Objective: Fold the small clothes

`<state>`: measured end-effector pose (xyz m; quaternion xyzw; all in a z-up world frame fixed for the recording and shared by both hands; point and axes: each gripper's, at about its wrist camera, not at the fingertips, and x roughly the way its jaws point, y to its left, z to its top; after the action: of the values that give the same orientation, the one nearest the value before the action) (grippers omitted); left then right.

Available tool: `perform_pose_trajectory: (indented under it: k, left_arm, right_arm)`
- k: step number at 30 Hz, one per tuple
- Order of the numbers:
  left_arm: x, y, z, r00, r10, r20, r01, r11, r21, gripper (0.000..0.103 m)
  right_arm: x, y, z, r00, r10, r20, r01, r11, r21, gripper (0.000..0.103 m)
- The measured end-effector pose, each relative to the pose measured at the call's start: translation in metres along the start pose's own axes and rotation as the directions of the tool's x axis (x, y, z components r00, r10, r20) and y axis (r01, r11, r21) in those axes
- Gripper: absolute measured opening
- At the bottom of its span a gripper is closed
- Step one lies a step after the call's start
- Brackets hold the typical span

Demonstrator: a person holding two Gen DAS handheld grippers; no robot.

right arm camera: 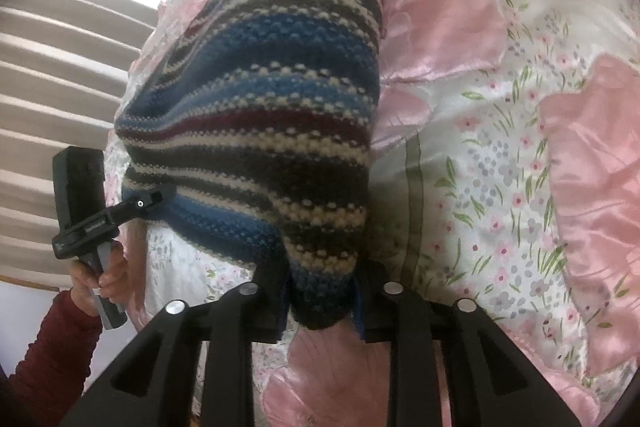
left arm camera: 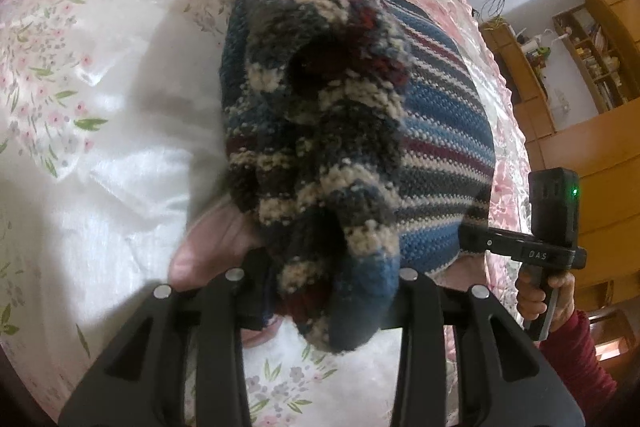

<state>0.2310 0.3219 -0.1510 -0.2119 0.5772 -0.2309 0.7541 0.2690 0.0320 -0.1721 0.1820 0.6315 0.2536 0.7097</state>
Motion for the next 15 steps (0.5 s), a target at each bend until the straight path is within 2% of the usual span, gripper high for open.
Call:
perform_pose_trajectory:
  k: [1,2,4,6,7,9,11,13,15]
  left_arm:
    - [-0.002,-0.006,0.005,1.0,0.007,0.0,-0.007,1.0,0.012,0.042]
    - [-0.006,-0.007,0.006,1.0,0.012,0.0,-0.012,1.0,0.022,0.044]
    - [-0.02,-0.013,0.008,1.0,0.007,-0.004,-0.006,0.999,0.037,0.054]
    - [-0.042,-0.014,0.015,0.999,-0.032,0.032,0.031,0.999,0.039,0.057]
    - [-0.049,-0.013,0.018,0.998,-0.044,0.046,0.043,0.998,0.036,0.062]
    - [-0.069,-0.01,0.031,0.992,-0.083,0.099,0.081,0.996,0.027,0.063]
    - [-0.077,-0.009,0.049,0.987,-0.079,0.143,0.077,0.997,0.014,0.064]
    - [-0.069,-0.008,0.078,0.988,-0.073,0.137,0.075,0.997,-0.01,0.065]
    - [-0.052,-0.002,0.106,0.992,-0.034,0.121,0.04,0.998,-0.046,0.065]
  right_arm:
    - [-0.001,0.002,0.001,1.0,-0.01,-0.002,0.01,1.0,-0.006,0.044]
    - [-0.004,0.008,0.004,1.0,-0.022,0.005,0.023,1.0,-0.009,0.048]
    - [-0.018,0.014,0.006,1.0,-0.013,0.029,0.014,0.999,-0.04,0.06]
    - [-0.029,0.017,0.011,0.998,-0.02,0.055,0.023,0.998,-0.061,0.069]
    - [-0.034,0.017,0.016,0.997,-0.023,0.071,0.027,0.998,-0.06,0.07]
    - [-0.04,0.013,0.024,0.996,-0.015,0.087,0.019,0.999,-0.051,0.07]
    - [-0.044,0.012,0.033,0.993,-0.038,0.109,0.043,0.998,-0.04,0.07]
    - [-0.043,0.012,0.043,0.992,-0.054,0.118,0.058,0.998,-0.03,0.07]
    - [-0.042,0.008,0.052,0.991,-0.053,0.122,0.056,0.998,-0.018,0.07]
